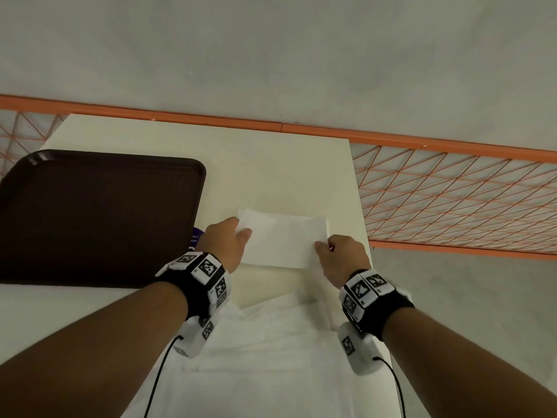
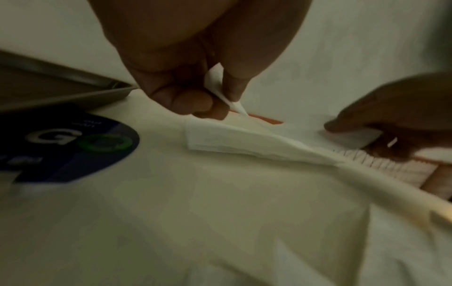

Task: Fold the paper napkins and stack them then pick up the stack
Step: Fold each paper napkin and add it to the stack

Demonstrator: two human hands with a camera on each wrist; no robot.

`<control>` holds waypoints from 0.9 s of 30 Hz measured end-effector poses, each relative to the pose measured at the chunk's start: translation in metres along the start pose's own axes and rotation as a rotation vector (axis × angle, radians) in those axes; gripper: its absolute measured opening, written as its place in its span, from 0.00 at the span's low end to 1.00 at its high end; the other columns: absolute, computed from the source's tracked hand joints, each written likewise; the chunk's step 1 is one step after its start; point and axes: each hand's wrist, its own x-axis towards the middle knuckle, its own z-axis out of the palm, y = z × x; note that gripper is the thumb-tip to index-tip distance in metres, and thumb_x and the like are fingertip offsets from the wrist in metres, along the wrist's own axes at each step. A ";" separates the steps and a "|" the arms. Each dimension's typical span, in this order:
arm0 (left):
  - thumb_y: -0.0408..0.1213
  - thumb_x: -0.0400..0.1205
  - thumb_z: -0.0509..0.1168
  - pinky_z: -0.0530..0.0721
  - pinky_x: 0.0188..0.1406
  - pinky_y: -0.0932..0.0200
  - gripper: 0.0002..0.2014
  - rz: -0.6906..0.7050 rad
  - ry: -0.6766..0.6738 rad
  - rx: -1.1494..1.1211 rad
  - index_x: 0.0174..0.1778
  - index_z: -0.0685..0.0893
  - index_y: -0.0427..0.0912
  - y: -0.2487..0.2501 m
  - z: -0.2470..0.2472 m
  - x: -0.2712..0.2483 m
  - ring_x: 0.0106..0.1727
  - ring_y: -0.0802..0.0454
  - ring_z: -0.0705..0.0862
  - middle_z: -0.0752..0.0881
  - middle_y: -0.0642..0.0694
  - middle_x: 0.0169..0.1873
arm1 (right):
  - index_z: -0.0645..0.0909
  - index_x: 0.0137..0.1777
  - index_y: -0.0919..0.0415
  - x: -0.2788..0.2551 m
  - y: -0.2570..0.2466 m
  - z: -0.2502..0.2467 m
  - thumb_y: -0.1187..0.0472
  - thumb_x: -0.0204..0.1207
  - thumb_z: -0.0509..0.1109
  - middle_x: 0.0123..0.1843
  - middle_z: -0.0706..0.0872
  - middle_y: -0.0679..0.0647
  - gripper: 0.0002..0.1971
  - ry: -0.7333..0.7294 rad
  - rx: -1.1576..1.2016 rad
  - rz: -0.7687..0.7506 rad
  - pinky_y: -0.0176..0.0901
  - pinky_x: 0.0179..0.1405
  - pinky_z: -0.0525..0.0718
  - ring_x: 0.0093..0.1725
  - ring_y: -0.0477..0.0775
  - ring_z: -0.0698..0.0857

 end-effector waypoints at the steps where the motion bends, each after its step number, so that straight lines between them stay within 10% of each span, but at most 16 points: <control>1: 0.51 0.85 0.57 0.83 0.47 0.46 0.16 0.009 -0.004 0.060 0.46 0.75 0.40 0.002 0.001 0.004 0.48 0.37 0.83 0.84 0.38 0.47 | 0.76 0.35 0.60 0.006 -0.002 -0.002 0.49 0.80 0.60 0.36 0.83 0.56 0.17 0.005 -0.101 -0.012 0.42 0.35 0.77 0.36 0.59 0.82; 22: 0.52 0.86 0.54 0.75 0.39 0.52 0.16 -0.025 -0.058 0.243 0.43 0.68 0.43 0.010 0.006 0.028 0.48 0.38 0.82 0.84 0.39 0.48 | 0.81 0.43 0.60 0.034 -0.006 -0.005 0.49 0.77 0.60 0.39 0.84 0.54 0.15 -0.022 -0.318 0.063 0.42 0.36 0.79 0.39 0.58 0.84; 27: 0.55 0.85 0.56 0.79 0.44 0.49 0.21 -0.063 -0.011 0.208 0.57 0.76 0.38 0.007 0.003 0.031 0.53 0.39 0.83 0.83 0.40 0.53 | 0.80 0.51 0.59 0.034 -0.002 -0.007 0.46 0.77 0.61 0.48 0.85 0.56 0.17 0.005 -0.328 0.098 0.45 0.42 0.81 0.44 0.59 0.83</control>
